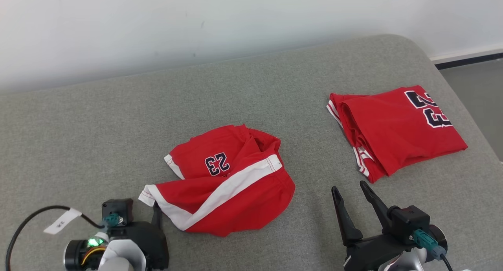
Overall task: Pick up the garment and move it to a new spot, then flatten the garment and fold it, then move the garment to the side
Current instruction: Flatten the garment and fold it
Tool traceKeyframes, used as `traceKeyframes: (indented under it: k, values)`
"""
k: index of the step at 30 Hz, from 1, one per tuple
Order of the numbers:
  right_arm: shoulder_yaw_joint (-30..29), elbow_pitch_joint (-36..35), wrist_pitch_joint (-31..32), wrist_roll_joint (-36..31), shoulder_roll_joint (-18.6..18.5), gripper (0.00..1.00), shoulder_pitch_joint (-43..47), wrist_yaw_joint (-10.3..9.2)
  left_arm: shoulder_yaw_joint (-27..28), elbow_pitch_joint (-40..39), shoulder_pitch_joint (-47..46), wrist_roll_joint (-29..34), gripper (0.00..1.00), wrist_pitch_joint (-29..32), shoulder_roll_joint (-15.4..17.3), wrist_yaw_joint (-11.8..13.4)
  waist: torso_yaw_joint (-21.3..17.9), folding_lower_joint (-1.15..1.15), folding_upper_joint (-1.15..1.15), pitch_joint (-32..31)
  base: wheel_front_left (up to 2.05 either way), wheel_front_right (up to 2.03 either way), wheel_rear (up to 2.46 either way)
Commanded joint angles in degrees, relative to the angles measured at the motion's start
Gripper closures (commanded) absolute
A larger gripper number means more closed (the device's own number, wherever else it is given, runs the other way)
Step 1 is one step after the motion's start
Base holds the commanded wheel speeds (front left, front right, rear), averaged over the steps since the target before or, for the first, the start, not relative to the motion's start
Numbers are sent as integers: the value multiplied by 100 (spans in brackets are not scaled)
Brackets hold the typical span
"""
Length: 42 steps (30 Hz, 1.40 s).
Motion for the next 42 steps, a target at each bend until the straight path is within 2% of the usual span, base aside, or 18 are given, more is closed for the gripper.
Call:
traceKeyframes:
  k: [1, 2, 6, 12, 17, 21, 25, 26, 27, 28, 29, 38, 42]
  values:
    - [-10, -33, -22, 14, 0, 0, 24, -13, -45, 75, -61, -73, 53, 55, -62, -108, -5, 0, 0, 11, 0, 0, 0]
    - [-11, -37, -17, 7, 0, 0, 34, -13, -82, 127, -85, -77, 98, 93, -78, -176, -1, 0, 0, 11, 0, 0, 0]
    - [-13, -56, 3, -2, 0, 0, 37, -13, -90, 199, -179, -136, 100, -36, -120, -311, 31, 0, 0, 1, 0, 0, 0]
    - [-76, -60, -4, -7, 0, 0, 104, -13, 195, -263, -141, -84, 100, -811, -22, -135, 127, 0, 0, -42, 0, 0, 0]
    - [-116, -69, -5, 7, -1, 0, 119, -13, 516, -1435, 237, 192, 100, -1067, 242, 284, 266, 0, 0, -71, 0, 0, 0]
    - [-154, -82, -20, 33, -1, 0, 141, -13, 642, -2648, 872, 591, 100, -1081, 478, 823, 363, 0, 0, -56, 0, 0, 0]
    - [-176, -90, -6, 14, 0, 0, 129, -13, 559, -3165, 1568, 679, 100, -827, 651, 1131, 454, 0, 0, -10, 0, 0, 0]
    - [-170, -93, 17, -25, 0, 0, 98, -13, 533, -3169, 1688, 646, 95, -728, 685, 1137, 470, 0, 0, 4, 0, 0, 0]
    - [-179, -102, 37, -45, -1, 0, 60, -13, 504, -3162, 1781, 581, 58, -634, 681, 1106, 488, 0, 0, 12, 0, 0, 0]
    - [-190, -120, 47, -82, 0, 0, 30, -13, 452, -3144, 1901, 509, 8, -477, 618, 1120, 506, 0, 0, 9, 0, 0, 0]
    - [-196, -138, 83, -109, 0, 0, 9, -13, 432, -3140, 1979, 481, 0, -394, 601, 1118, 521, 0, 0, 7, 0, 0, 0]
    - [-240, -476, 588, -422, 0, 0, -62, -13, 645, -3134, 2302, 8, 0, -9, 535, 1238, 663, 0, 0, -58, 0, 0, 0]
    - [-14, -622, 1197, -317, 1, 0, -138, -13, 733, -3107, 2163, -133, 0, 54, 595, 1160, 731, 0, 0, -44, 0, 0, 0]
